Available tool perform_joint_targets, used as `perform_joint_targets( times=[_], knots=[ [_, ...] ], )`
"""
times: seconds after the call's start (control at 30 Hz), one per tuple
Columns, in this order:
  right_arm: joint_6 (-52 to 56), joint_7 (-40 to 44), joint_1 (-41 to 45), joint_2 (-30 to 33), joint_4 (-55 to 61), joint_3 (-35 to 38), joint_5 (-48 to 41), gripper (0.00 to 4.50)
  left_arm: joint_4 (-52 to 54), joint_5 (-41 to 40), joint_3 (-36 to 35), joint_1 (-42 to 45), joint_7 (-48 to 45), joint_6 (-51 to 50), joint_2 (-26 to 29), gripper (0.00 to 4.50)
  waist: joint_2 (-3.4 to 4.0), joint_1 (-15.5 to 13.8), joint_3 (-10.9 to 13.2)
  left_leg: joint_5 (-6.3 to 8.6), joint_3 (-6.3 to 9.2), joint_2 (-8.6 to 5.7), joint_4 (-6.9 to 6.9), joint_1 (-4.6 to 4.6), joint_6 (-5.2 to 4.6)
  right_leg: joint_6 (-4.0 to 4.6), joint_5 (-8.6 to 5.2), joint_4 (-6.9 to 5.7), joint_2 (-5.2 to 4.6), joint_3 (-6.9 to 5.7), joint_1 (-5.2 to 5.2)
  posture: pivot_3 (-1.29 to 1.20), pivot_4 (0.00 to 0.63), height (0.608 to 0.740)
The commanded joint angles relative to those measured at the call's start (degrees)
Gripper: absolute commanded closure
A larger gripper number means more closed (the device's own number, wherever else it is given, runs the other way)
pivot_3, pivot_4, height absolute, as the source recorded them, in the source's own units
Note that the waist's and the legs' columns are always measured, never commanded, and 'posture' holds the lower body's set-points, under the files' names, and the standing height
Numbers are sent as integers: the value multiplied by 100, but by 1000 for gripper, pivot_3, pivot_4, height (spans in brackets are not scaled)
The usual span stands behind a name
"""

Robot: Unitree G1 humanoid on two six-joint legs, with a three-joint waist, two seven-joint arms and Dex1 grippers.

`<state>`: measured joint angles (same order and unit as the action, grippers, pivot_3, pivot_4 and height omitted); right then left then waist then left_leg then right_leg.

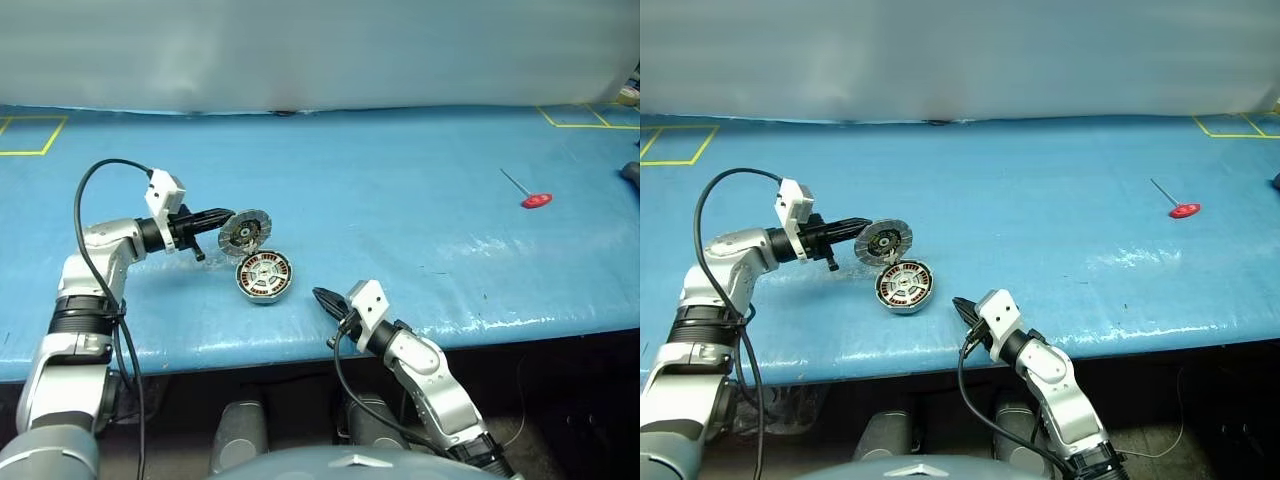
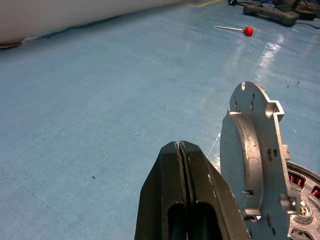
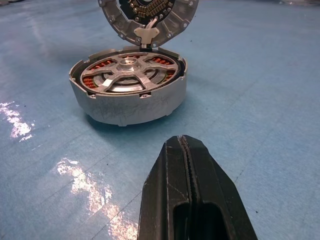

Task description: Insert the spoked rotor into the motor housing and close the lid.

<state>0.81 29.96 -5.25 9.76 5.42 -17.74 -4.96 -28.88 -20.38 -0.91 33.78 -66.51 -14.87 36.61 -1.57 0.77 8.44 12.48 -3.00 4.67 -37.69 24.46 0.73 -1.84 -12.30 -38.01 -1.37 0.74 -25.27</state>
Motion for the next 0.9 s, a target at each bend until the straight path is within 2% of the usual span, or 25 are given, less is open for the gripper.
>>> perform_joint_targets(
  times=[0.03,0.3,0.57,0.9],
  knots=[
    [-175,-19,17,-58,59,-28,-22,4500,-26,48,57,237,-277,-59,31,4464,0,1,0,0,0,0,-1,1,0,0,0,-1,0,0,0,0,150,740],
    [-204,-83,79,-80,-31,-51,86,4500,530,-80,323,245,-1079,-731,254,4464,0,3,0,0,4,0,-15,5,0,-1,1,-9,0,0,0,0,150,740],
    [-195,-26,240,-119,-181,-90,145,4500,764,-2,332,189,-1050,-744,173,4464,0,-5,0,0,6,0,-25,5,-1,-2,1,-14,0,0,3,0,150,740],
    [-204,-46,258,-144,-201,-122,165,4500,608,322,785,303,-1250,-666,82,4464,0,-8,0,0,9,-2,-27,6,-1,-2,1,-15,1,0,5,0,150,740]
  ],
)
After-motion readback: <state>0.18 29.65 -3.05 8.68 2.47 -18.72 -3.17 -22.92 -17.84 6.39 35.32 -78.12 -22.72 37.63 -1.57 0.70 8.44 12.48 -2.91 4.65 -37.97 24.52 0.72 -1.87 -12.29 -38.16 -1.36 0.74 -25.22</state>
